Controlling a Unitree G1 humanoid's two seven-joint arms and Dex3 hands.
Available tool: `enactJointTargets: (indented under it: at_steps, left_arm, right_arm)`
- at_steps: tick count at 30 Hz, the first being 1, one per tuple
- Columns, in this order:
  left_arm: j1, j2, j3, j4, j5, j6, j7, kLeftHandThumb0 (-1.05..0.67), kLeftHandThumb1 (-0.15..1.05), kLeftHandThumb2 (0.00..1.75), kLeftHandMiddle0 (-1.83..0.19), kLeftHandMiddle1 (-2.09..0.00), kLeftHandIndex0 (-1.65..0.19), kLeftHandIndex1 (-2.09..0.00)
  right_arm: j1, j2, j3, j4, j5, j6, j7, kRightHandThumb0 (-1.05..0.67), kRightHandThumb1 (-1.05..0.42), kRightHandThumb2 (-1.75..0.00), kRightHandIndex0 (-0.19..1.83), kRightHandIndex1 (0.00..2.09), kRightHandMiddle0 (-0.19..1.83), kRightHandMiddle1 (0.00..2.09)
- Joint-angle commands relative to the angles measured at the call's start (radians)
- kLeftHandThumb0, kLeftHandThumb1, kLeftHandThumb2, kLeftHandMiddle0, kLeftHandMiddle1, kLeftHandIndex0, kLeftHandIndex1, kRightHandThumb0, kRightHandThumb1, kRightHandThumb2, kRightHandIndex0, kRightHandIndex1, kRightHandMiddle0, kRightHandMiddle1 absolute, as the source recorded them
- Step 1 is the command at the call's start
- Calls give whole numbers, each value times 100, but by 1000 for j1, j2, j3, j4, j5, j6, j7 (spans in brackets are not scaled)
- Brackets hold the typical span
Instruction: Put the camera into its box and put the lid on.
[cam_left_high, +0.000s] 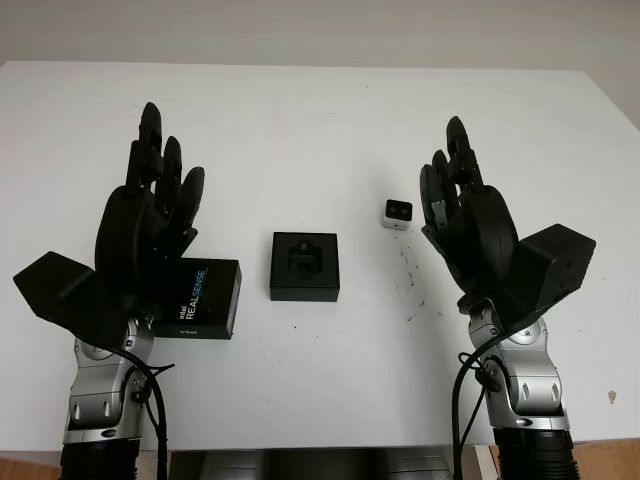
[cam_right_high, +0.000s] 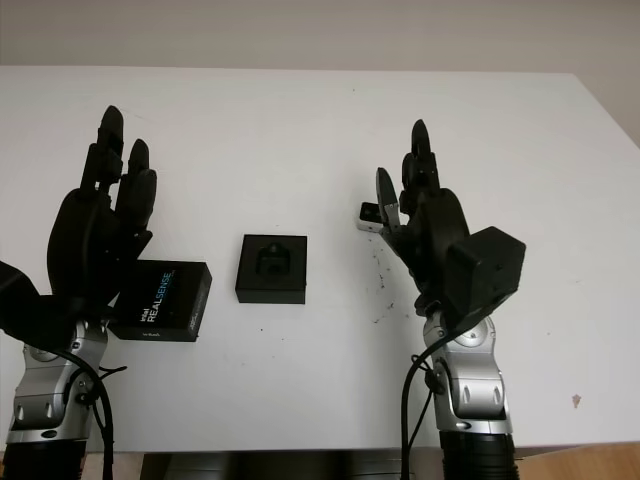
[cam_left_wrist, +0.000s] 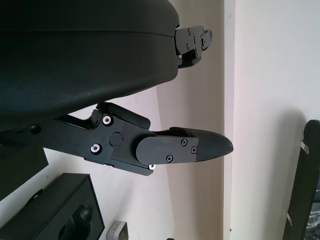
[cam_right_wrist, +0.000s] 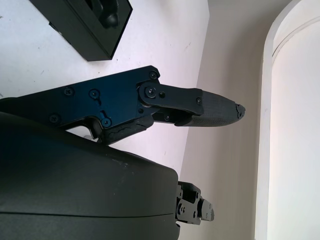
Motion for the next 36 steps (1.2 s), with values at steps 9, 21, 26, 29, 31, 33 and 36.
enactJointTargets:
  at_steps: [9, 21, 26, 29, 31, 33, 36]
  left_arm:
    - [21, -5, 2, -28, -18, -3, -5, -62, 105, 38, 17, -5, 18, -4]
    - [29, -19, -9, -38, -14, 9, 8, -63, 105, 39, 17, -5, 18, -5]
    - [25, -20, -9, -19, -23, -9, -11, -63, 105, 40, 19, -3, 19, -3]
    - [26, -21, -8, -19, -18, -10, -8, -64, 105, 41, 19, -4, 19, -3]
    - [25, -21, -7, -17, -24, -12, -13, -63, 105, 42, 19, -4, 19, -3]
    - [24, -20, -6, -17, -31, -13, -20, -63, 105, 42, 19, -2, 19, -2]
    - [22, -21, -4, -20, -37, -8, -22, -63, 105, 40, 19, 0, 19, 0]
  right_arm:
    - [10, -6, 11, -52, 0, 33, 4, -69, -105, -52, -16, 5, -14, 5]
    - [-123, -185, -1, 13, -185, -15, -9, -60, -92, -4, 8, 15, 7, 13]
    - [-238, -314, 55, 135, -404, -72, -50, -62, -86, -4, 23, 22, 19, 24]
    - [-284, -354, 78, 207, -460, -100, -49, -57, -83, -4, 22, 21, 19, 26]
    - [-313, -383, 101, 257, -501, -120, -46, -55, -82, -4, 21, 19, 19, 26]
    - [-347, -410, 133, 307, -554, -126, -44, -58, -81, -4, 24, 21, 20, 27]
    - [-398, -445, 180, 373, -615, -115, -7, -58, -79, -5, 25, 24, 20, 35]
